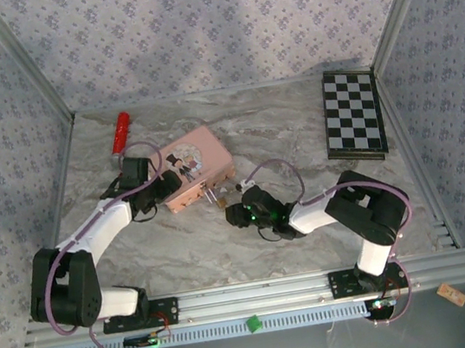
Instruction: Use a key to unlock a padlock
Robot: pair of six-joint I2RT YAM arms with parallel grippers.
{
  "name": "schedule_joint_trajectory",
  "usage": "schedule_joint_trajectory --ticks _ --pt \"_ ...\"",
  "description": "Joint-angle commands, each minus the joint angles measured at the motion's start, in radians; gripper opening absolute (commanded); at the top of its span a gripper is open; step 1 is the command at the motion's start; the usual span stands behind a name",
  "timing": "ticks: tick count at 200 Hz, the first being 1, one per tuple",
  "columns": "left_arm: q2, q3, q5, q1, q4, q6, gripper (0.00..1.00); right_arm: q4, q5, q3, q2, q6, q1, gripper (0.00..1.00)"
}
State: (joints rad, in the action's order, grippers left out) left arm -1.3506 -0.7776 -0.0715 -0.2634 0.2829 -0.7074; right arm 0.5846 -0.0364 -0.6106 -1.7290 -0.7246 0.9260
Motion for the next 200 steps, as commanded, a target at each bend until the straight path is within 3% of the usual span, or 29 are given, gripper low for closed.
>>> schedule_joint_trajectory --ticks 1,22,64,77,107,165,200 --pt "-0.006 0.004 -0.008 0.006 -0.042 -0.001 0.89 -0.014 0.042 -0.001 -0.001 -0.002 -0.02 0.35" --pt "-0.014 0.015 -0.006 0.006 -0.044 -0.004 0.89 0.027 0.097 0.024 0.029 0.051 -0.048 0.36" --pt "-0.026 0.051 -0.023 0.006 -0.078 -0.02 0.89 -0.061 0.407 -0.066 0.015 0.257 -0.184 0.38" --pt "-0.03 0.056 -0.03 0.006 -0.085 -0.023 0.89 -0.081 0.471 -0.1 -0.006 0.291 -0.224 0.43" --pt "-0.028 0.064 -0.033 0.006 -0.085 -0.026 0.88 -0.195 0.409 -0.182 -0.044 0.388 -0.249 0.46" --pt "-0.021 0.073 -0.043 0.006 -0.096 -0.035 0.88 -0.208 0.515 -0.278 -0.147 0.468 -0.246 0.49" --pt "-0.022 0.088 -0.05 0.006 -0.107 -0.043 0.88 -0.198 0.529 -0.312 -0.175 0.489 -0.22 0.44"
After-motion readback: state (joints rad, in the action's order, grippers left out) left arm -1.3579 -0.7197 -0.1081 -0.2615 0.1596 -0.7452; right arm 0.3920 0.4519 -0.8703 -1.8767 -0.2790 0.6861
